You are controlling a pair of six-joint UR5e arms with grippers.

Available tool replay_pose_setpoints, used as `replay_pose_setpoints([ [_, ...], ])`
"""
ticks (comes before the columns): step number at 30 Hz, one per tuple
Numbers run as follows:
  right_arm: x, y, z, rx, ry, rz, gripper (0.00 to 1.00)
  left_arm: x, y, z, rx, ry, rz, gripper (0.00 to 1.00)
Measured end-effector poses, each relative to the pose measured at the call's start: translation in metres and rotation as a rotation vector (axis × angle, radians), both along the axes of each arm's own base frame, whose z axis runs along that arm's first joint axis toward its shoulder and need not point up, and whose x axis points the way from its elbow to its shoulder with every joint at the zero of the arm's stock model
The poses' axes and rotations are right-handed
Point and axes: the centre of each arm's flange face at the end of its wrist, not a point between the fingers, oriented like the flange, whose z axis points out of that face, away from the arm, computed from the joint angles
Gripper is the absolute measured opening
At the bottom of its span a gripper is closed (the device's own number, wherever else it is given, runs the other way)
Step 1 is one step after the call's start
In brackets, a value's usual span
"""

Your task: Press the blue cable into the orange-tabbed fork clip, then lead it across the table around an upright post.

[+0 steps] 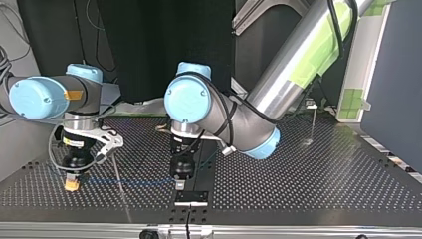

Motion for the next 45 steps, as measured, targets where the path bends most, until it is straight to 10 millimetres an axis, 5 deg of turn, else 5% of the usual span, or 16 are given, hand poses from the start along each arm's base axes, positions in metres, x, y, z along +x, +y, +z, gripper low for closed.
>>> replay_pose_setpoints([
  [17, -0.027, -0.014, -0.001, 0.013, 0.004, -0.045, 0.0, 0.007, -0.041, -0.029, 0.054, 0.07, -0.033, 0.0],
  [28, -0.046, -0.025, -0.001, 0.017, -0.004, -0.074, 0.0, 0.01, -0.052, -0.011, 0.013, 0.042, -0.047, 0.0],
  [45, -0.067, -0.038, -0.006, 0.025, -0.026, -0.09, 0.0, 0.032, -0.076, -0.063, 0.048, 0.104, -0.06, 0.0],
])
